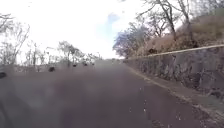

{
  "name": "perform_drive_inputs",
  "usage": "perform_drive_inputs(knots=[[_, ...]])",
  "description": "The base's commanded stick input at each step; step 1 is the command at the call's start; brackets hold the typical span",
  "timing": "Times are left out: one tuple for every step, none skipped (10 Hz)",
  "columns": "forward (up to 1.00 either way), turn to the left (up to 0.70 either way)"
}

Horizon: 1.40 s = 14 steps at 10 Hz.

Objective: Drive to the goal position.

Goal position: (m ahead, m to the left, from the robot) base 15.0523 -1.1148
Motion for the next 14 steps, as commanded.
perform_drive_inputs(knots=[[0.70, 0.00], [0.70, 0.00], [0.70, 0.00], [0.70, 0.00], [0.70, 0.00], [0.70, 0.00], [0.70, 0.00], [0.70, 0.00], [0.70, 0.01], [0.70, 0.02], [0.70, 0.02], [0.70, 0.02], [0.70, 0.02], [0.70, 0.02]])
